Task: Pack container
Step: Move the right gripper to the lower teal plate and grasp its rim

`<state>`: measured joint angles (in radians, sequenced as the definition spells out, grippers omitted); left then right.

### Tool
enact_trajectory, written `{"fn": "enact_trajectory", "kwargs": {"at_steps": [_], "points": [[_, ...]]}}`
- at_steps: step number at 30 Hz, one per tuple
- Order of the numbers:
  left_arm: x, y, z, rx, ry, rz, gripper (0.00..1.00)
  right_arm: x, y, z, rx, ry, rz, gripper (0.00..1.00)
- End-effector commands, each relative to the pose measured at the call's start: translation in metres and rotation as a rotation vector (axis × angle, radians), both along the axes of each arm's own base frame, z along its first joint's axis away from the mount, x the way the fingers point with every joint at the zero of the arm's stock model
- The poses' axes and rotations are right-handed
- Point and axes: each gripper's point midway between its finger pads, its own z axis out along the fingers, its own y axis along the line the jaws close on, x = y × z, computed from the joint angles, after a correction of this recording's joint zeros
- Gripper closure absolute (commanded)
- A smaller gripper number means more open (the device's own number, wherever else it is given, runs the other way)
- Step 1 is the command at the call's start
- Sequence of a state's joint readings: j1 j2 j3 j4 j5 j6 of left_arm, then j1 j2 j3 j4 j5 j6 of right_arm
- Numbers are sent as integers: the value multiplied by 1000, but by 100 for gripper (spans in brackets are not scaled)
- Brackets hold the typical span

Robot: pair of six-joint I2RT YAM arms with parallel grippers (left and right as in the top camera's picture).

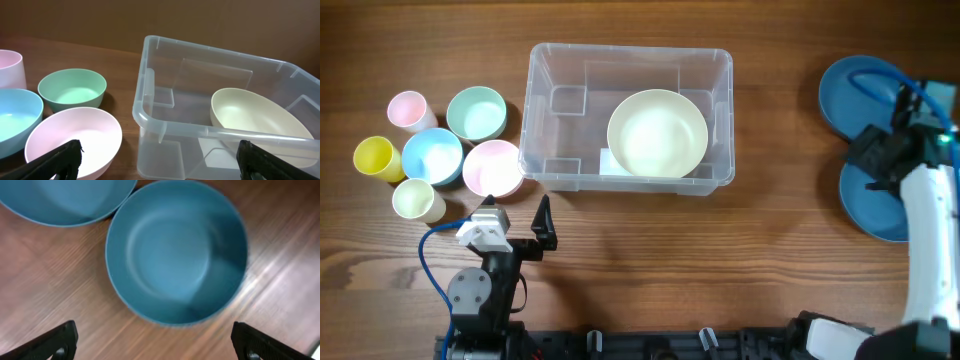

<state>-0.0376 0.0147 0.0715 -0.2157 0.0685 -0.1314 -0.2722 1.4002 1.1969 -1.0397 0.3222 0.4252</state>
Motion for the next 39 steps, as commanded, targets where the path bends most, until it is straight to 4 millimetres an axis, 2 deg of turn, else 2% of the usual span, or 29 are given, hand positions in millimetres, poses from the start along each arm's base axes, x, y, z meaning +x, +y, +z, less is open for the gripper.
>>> {"fn": "enact_trajectory", "kwargs": {"at_steps": [1, 4, 5, 9, 10, 13, 17, 25, 26, 28, 33, 36, 39], "points": [[0, 0, 0, 23, -9, -2, 0, 0, 3, -38, 19, 79, 83, 0], [0, 0, 0, 23, -9, -2, 0, 7, 4, -63, 40, 137, 134, 1], [0, 0, 0, 23, -9, -2, 0, 9, 6, -78, 71, 166, 139, 0], [0, 0, 0, 23, -9, -2, 0, 13, 10, -106, 121, 221, 145, 2], [0, 0, 0, 23, -9, -2, 0, 12, 11, -114, 129, 242, 144, 4], [0, 0, 0, 23, -9, -2, 0, 9, 14, -129, 159, 282, 142, 21], [0, 0, 0, 23, -9, -2, 0, 12, 17, -134, 181, 276, 147, 46], [0, 0, 0, 23, -9, -2, 0, 13, 19, -134, 190, 269, 150, 48], [0, 0, 0, 23, -9, -2, 0, 13, 19, -134, 190, 271, 150, 52], [0, 0, 0, 23, -9, -2, 0, 11, 19, -135, 192, 276, 150, 66], [0, 0, 0, 23, -9, -2, 0, 13, 19, -135, 190, 269, 150, 64], [0, 0, 0, 24, -9, -2, 0, 13, 19, -135, 190, 269, 149, 52], [0, 0, 0, 23, -9, -2, 0, 9, 20, -144, 190, 270, 149, 51]]}}
